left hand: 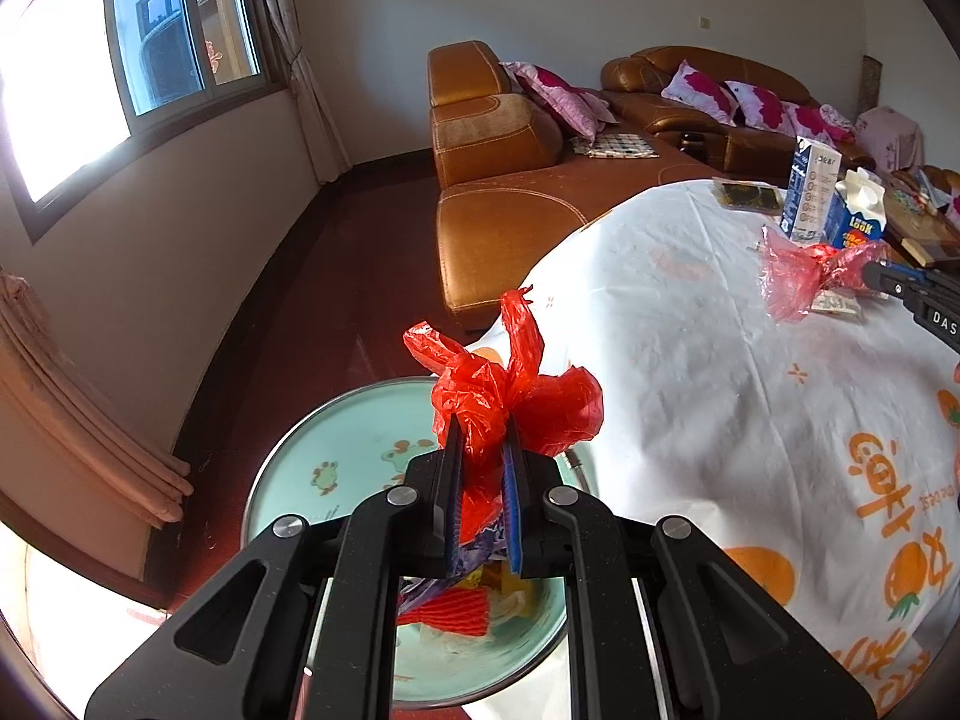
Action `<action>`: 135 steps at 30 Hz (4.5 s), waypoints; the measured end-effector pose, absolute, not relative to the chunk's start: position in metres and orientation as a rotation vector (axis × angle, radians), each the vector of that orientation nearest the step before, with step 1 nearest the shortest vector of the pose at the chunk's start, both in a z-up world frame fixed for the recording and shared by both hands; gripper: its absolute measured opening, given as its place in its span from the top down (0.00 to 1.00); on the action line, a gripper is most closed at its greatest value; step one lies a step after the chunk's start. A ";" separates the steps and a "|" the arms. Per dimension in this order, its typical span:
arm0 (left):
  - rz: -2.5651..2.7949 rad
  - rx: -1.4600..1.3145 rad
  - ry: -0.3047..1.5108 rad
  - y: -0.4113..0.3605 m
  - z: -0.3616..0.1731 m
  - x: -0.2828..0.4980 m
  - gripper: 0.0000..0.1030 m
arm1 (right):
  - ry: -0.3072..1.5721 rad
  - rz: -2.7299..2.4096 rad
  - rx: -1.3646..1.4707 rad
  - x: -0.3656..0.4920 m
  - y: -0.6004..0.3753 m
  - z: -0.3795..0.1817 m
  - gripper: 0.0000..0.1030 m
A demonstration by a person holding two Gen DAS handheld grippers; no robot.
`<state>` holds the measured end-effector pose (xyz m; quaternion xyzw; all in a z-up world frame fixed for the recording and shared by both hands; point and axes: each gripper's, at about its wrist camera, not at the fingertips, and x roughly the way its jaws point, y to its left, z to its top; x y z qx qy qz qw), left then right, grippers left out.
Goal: Collect trash
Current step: 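Hold the red bag over the bin with the left tool while the right tool carries the pink wrapper there, then open both tools to drop the red bag and pink wrapper into the bin, then move both open tools back to the remaining trash on the table, then grasp the blue-and-orange candy wrapper with the right tool, then grasp the white receipt with the left tool while the right tool holds the candy wrapper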
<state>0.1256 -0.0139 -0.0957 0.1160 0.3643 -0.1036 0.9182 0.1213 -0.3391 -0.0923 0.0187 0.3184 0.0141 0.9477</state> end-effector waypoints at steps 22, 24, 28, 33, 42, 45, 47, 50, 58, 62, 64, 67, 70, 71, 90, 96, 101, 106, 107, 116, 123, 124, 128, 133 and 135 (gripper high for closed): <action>-0.059 0.333 0.770 0.034 -0.112 0.119 0.90 | 0.616 0.183 -0.142 0.142 -0.243 -0.087 0.91; -0.050 0.336 0.774 0.038 -0.113 0.118 0.90 | 0.613 0.202 -0.157 0.142 -0.233 -0.086 0.91; -0.030 0.340 0.782 0.046 -0.115 0.116 0.90 | 0.611 0.238 -0.183 0.144 -0.212 -0.086 0.91; 0.001 0.357 0.776 0.055 -0.117 0.113 0.89 | 0.607 0.270 -0.204 0.146 -0.194 -0.087 0.91; 0.028 0.378 0.775 0.061 -0.119 0.111 0.89 | 0.600 0.330 -0.246 0.146 -0.164 -0.087 0.91; 0.033 0.378 0.774 0.061 -0.118 0.112 0.89 | 0.598 0.346 -0.265 0.145 -0.154 -0.089 0.91; 0.037 0.378 0.772 0.061 -0.117 0.113 0.89 | 0.598 0.364 -0.276 0.144 -0.148 -0.089 0.91; 0.046 0.378 0.768 0.064 -0.117 0.113 0.89 | 0.596 0.382 -0.292 0.142 -0.139 -0.091 0.91; 0.048 0.376 0.773 0.063 -0.118 0.115 0.89 | 0.604 0.422 -0.316 0.139 -0.126 -0.096 0.91; 0.056 0.368 0.773 0.066 -0.118 0.115 0.81 | 0.621 0.482 -0.320 0.139 -0.120 -0.099 0.81; 0.053 0.359 0.774 0.067 -0.117 0.115 0.76 | 0.614 0.501 -0.322 0.137 -0.118 -0.100 0.61; 0.069 0.351 0.762 0.068 -0.115 0.115 0.52 | 0.620 0.503 -0.309 0.137 -0.118 -0.101 0.61; 0.065 0.356 0.759 0.067 -0.116 0.114 0.52 | 0.624 0.489 -0.281 0.140 -0.126 -0.100 0.57; 0.064 0.354 0.760 0.066 -0.116 0.114 0.51 | 0.624 0.484 -0.275 0.140 -0.129 -0.099 0.55; -0.110 0.355 0.713 -0.021 -0.106 0.127 0.34 | 0.679 -0.068 0.042 0.123 -0.374 -0.108 0.46; -0.171 0.354 0.690 -0.078 -0.106 0.149 0.33 | 0.694 -0.296 0.194 0.133 -0.461 -0.115 0.46; -0.183 0.344 0.699 -0.106 -0.111 0.165 0.33 | 0.731 -0.317 0.285 0.156 -0.487 -0.132 0.46; -0.209 0.357 0.704 -0.124 -0.113 0.171 0.32 | 0.838 -0.273 0.329 0.183 -0.494 -0.158 0.65; -0.214 0.358 0.702 -0.127 -0.112 0.172 0.32 | 0.852 -0.259 0.336 0.185 -0.494 -0.161 0.67; -0.275 0.380 0.688 -0.165 -0.107 0.169 0.26 | 0.816 -0.234 0.330 0.171 -0.498 -0.151 0.86; -0.377 0.393 0.678 -0.220 -0.107 0.159 0.20 | 0.701 -0.261 0.324 0.113 -0.516 -0.119 0.86; -0.396 0.398 0.675 -0.231 -0.107 0.157 0.17 | 0.692 -0.270 0.319 0.106 -0.519 -0.117 0.86; -0.468 0.405 0.675 -0.274 -0.111 0.154 0.12 | 0.679 -0.332 0.303 0.084 -0.538 -0.119 0.86; -0.520 0.415 0.705 -0.318 -0.123 0.160 0.09 | 0.675 -0.439 0.301 0.064 -0.572 -0.133 0.86; -0.527 0.415 0.725 -0.330 -0.129 0.166 0.08 | 0.674 -0.463 0.312 0.060 -0.585 -0.136 0.86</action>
